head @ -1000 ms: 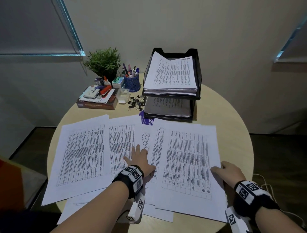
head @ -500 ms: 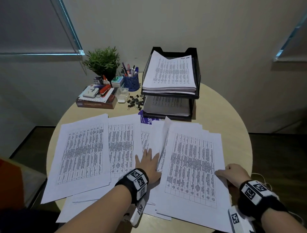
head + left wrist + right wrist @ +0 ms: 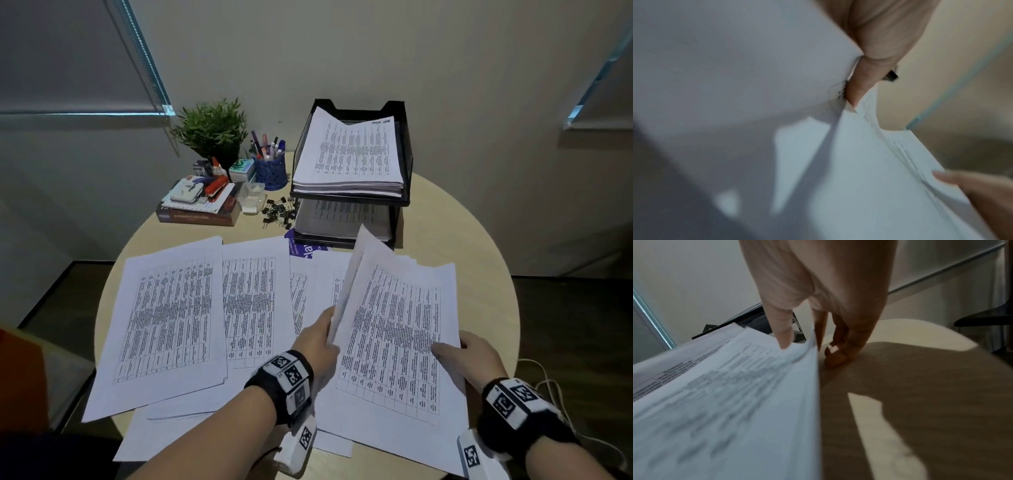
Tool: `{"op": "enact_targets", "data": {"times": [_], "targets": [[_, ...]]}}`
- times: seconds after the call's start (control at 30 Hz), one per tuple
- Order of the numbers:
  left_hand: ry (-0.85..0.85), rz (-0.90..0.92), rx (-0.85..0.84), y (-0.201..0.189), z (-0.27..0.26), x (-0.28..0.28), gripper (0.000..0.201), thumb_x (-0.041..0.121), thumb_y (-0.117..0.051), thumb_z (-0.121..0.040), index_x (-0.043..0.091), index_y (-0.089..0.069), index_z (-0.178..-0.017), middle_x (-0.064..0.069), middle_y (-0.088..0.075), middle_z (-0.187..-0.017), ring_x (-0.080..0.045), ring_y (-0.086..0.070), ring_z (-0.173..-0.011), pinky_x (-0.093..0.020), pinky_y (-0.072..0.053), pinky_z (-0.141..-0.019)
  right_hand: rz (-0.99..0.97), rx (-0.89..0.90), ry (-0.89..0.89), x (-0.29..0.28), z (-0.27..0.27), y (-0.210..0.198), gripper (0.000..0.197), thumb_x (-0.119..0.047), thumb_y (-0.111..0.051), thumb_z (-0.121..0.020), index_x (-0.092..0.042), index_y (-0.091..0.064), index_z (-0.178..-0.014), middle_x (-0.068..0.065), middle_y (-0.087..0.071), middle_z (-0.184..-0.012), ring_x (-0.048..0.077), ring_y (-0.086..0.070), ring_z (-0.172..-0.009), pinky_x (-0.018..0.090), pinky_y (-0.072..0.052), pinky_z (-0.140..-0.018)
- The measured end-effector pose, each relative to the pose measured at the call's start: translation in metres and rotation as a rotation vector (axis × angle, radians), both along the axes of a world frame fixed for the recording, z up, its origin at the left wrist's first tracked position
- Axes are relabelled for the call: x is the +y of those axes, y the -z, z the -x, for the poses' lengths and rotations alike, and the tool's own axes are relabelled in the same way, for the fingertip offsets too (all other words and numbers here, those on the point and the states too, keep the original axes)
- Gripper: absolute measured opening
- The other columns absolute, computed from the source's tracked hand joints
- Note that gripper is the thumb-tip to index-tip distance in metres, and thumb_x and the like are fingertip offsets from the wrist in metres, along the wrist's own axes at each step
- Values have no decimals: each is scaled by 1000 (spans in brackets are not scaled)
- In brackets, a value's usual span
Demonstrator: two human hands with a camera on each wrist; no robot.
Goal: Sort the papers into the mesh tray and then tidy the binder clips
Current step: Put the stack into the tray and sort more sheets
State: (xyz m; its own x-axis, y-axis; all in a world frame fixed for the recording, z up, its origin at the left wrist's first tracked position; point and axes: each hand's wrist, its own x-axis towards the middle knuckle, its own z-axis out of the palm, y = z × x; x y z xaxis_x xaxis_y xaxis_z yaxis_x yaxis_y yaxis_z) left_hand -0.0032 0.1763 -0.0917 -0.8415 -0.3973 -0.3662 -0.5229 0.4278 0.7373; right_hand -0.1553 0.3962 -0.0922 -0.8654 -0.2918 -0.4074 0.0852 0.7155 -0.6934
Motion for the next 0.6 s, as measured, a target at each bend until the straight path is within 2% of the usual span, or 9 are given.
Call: {"op": "enact_targets", "data": {"times": [0.07,0.13,0.17,0.23,0.33,0.37,0.4,0.47,0.6], "targets": [[-118,-140,75,-4,-4,-5,55,1,-51,-88,23,-34,-135,-3,-58,-98,-16,-56,-81,-20,-47,-66,140,13,41,-2,-2,0,21,-24,-65,-85,-17,-66,-105,0,-69,-102,21,-63,-91,31,-50,-77],[-257,-362,195,-11,-9,-9,47,-11,-49,-88,12,-42,-128,-7,-59,-104,-14,-56,-84,-12,-50,-66,284,-3,63,-6,-3,0,28,-23,-66,-86,-19,-63,-113,-3,-68,-108,21,-63,-100,38,-49,-91],[-304,-467,236,-16,-11,-11,45,-17,-46,-87,11,-44,-123,-5,-59,-100,-10,-57,-81,-7,-49,-62,334,-6,63,-9,-3,0,32,-21,-66,-86,-17,-61,-118,-3,-67,-111,21,-62,-103,37,-48,-92],[-379,-619,276,-18,-14,-17,50,-22,-41,-87,10,-44,-125,-4,-60,-98,-9,-59,-81,-7,-51,-62,448,-84,96,-17,-2,-1,37,-13,-66,-87,-12,-58,-123,1,-66,-115,21,-62,-106,34,-47,-90],[-449,-753,291,-14,-17,-26,52,-25,-38,-86,0,-44,-131,-13,-62,-108,-21,-62,-90,-23,-52,-83,577,-296,127,-30,-4,2,36,4,-60,-86,-5,-57,-121,9,-68,-112,25,-66,-100,31,-51,-80],[-452,-727,289,-15,-17,-27,53,-25,-38,-85,-1,-43,-132,-14,-62,-106,-21,-61,-89,-24,-51,-85,567,-316,113,-34,-5,3,36,9,-57,-86,-3,-57,-120,11,-68,-111,26,-67,-97,30,-52,-77],[-440,-629,263,-16,-17,-28,50,-23,-40,-86,-1,-45,-131,-11,-62,-99,-19,-60,-84,-19,-51,-80,555,-322,110,-38,-6,5,37,12,-55,-86,-2,-58,-120,14,-67,-111,27,-66,-95,30,-52,-76],[-432,-307,202,-16,-15,-33,38,-8,-50,-89,4,-51,-125,-2,-59,-94,-13,-57,-81,-12,-48,-71,531,-310,117,-44,-8,11,37,15,-52,-86,1,-58,-119,17,-66,-112,30,-65,-95,34,-51,-80],[-566,270,102,-6,-23,-60,44,18,-62,-86,12,-52,-128,-4,-56,-126,-14,-53,-109,-27,-44,-93,484,-299,146,-48,-9,24,38,14,-52,-87,0,-56,-122,19,-62,-121,35,-63,-103,48,-44,-99]]}}
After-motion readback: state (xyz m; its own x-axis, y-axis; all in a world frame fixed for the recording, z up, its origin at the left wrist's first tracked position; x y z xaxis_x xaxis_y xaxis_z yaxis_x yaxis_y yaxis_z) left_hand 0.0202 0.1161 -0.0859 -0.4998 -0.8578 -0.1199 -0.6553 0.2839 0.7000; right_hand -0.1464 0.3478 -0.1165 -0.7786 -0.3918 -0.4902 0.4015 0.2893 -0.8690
